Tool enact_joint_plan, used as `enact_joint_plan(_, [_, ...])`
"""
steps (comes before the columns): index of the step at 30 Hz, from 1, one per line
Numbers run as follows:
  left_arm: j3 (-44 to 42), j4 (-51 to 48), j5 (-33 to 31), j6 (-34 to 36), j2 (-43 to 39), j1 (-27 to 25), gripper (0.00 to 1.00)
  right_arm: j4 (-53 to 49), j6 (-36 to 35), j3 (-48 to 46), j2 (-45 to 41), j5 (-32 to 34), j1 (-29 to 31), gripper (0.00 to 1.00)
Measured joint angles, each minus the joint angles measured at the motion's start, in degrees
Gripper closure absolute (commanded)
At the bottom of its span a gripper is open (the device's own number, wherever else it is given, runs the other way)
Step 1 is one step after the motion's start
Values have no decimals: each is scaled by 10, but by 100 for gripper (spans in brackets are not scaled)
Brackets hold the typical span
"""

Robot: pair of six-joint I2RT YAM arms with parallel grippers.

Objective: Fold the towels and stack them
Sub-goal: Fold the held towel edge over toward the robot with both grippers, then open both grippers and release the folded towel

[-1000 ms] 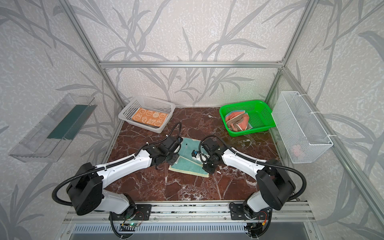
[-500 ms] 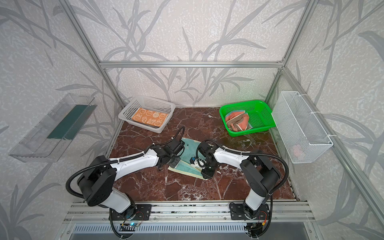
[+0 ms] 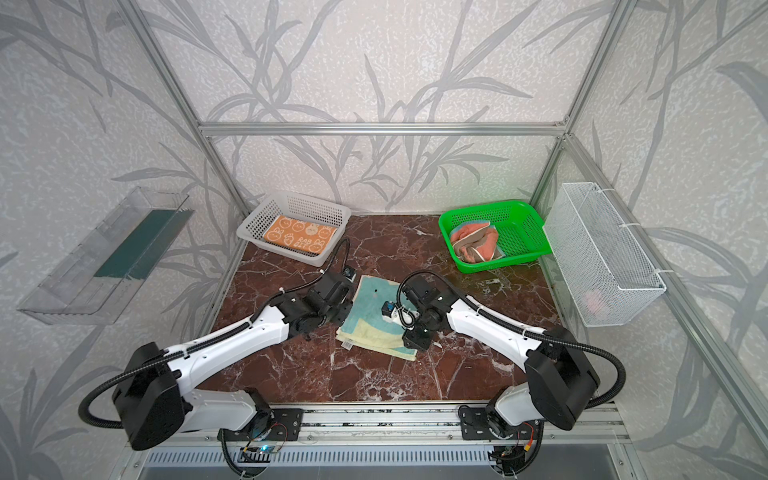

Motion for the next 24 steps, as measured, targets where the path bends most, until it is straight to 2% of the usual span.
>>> enact_joint_plan(1, [-1,6,-5,-3,-3,1,1,6,5,0,-6,7,-5,58])
enact_joint_plan(6, [2,44,-21,0,18,21,1,25,31,0,-18,34,-43,52])
enact_joint_plan(10, [26,58,-7,23,54,42,1,34,48,2,-16,55,-67,50])
enact_joint_plan(18, [181,48,73,70,197,113,6,55,86,48,59,65,-155,50])
enact_joint_plan(24, [307,-7,110,102,320,134,12,64,92,89,135,65,-198,49])
